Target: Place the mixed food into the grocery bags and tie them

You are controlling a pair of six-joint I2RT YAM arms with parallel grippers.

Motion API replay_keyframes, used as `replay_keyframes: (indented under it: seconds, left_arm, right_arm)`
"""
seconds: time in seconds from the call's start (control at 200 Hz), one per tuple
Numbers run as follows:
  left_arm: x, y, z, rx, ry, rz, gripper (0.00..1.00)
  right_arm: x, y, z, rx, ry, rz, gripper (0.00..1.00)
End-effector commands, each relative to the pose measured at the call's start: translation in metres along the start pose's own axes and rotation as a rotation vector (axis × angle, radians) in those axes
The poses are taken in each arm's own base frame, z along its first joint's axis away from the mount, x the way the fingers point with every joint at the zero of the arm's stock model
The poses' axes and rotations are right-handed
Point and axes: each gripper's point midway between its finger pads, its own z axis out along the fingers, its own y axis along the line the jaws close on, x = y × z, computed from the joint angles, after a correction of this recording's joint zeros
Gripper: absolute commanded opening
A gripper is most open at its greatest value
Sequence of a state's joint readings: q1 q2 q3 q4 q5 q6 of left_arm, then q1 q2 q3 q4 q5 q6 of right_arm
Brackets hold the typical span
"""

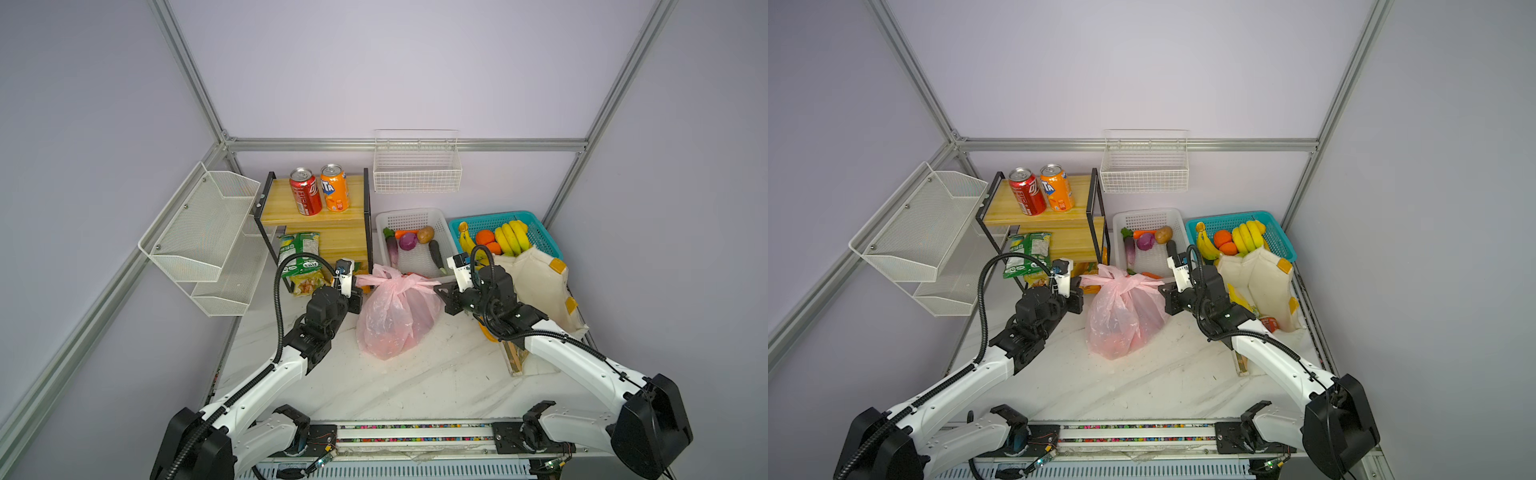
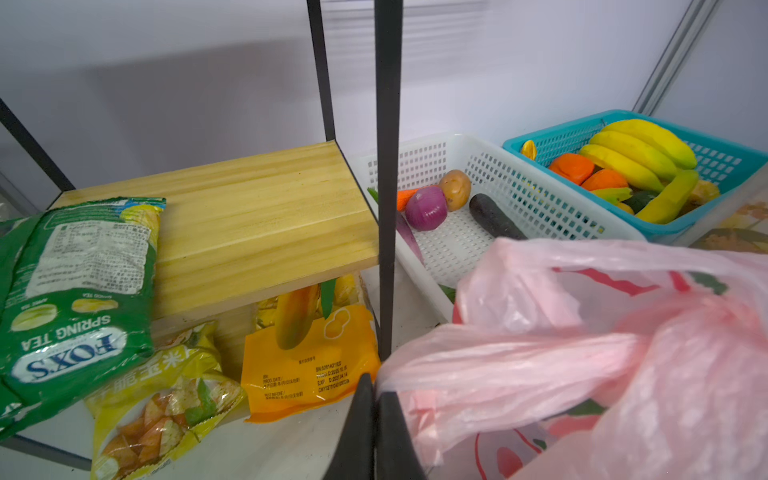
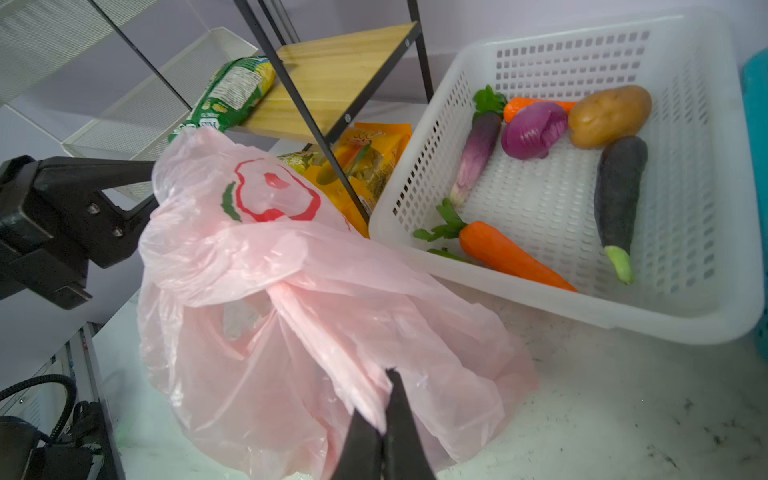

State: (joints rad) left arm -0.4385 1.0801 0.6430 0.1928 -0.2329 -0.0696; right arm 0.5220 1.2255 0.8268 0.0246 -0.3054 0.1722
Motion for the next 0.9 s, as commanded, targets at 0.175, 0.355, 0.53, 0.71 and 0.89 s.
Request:
replay_keyframes:
  seconds: [0.175, 0.355, 0.53, 0.71, 0.89]
  left_arm:
    - [0.009, 0.075, 0.000, -0.256, -0.001, -0.084, 0.00]
    - [0.028, 0.084, -0.001, -0.283, 0.025, -0.123, 0.00]
    - [0.044, 0.100, -0.006, -0.329, 0.040, -0.174, 0.00]
    - [0.049, 0.101, -0.008, -0.316, 0.032, -0.211, 0.00]
    - [0.064, 0.107, -0.010, -0.342, 0.056, -0.232, 0.00]
  right_arm:
    - [0.045, -0.050, -0.007, 0.181, 0.075, 0.115, 0.00]
    - [0.068, -0.068, -0.005, 0.213, 0.108, 0.155, 0.00]
    - [0.082, -0.085, -0.009, 0.254, 0.123, 0.204, 0.00]
    - [0.084, -0.087, -0.010, 0.252, 0.116, 0.213, 0.00]
    - [0.091, -0.090, -0.007, 0.260, 0.130, 0.244, 0.00]
